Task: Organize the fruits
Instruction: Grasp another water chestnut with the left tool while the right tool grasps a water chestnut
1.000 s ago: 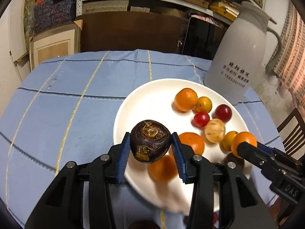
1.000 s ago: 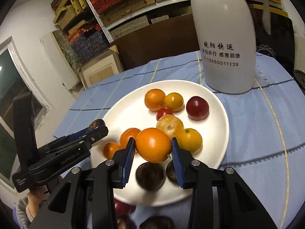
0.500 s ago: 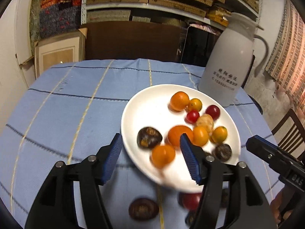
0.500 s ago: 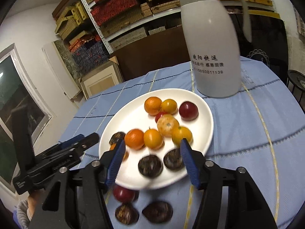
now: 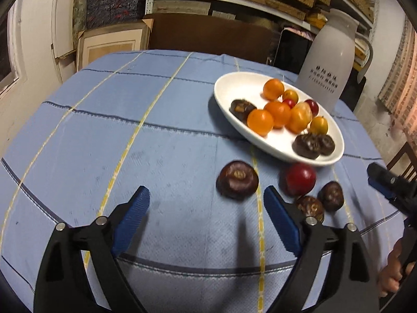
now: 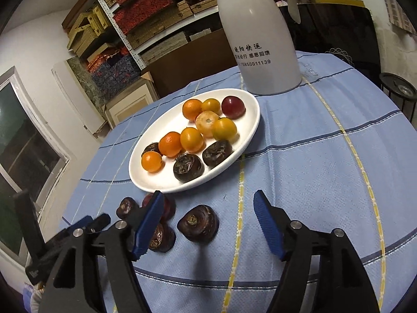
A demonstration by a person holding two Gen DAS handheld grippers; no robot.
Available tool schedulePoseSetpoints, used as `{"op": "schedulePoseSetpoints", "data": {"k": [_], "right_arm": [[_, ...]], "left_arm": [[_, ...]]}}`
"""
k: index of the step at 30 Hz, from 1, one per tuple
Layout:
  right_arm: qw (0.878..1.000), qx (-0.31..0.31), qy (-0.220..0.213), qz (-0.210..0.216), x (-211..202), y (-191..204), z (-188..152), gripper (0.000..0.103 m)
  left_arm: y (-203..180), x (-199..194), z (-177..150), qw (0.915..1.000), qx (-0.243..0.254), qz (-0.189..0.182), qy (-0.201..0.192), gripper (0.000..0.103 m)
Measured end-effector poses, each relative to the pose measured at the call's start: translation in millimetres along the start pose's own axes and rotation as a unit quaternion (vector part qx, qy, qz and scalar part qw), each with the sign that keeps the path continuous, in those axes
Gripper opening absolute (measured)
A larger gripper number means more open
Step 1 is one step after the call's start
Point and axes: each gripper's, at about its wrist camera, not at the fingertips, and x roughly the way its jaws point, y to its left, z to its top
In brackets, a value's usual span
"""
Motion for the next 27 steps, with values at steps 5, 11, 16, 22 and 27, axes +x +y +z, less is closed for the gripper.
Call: {"op": "schedulePoseSetpoints", "data": {"k": [5,11,16,22,27], "right_arm": [[1.0,-0.01,0.016,-0.005,6.7,4.1,-3.2,0.078],[0.998,-0.044,0.033,-0.023,14.5,14.3,-11.6,0.08],[0.993,-0.092,0.035,-0.059,20.9,24.7,-18.4,0.08],[0.986,-0.143,0.034,-0.08,24.6,36.8,-26.9,0.071],[0.986,-0.137,0.051,-0.079,30.5,31.3,-26.6,0.062]], "left_arm": [[-9.9,-0.6,-2.4,0.9994,0.025,0.021,-0.007,0.096],[-12.0,6.0,-3.5,0.9991,0.029,0.029,0.007,0.097],[-9.6,8.7,-3.8,0.9992,0.021,0.03,0.015,0.097],[-9.3,9.7,-4.3,0.9992,0.02,0.029,0.019,0.097],[-11.3,11.4,-4.4,0.9991,0.022,0.027,0.023,0.097]]}}
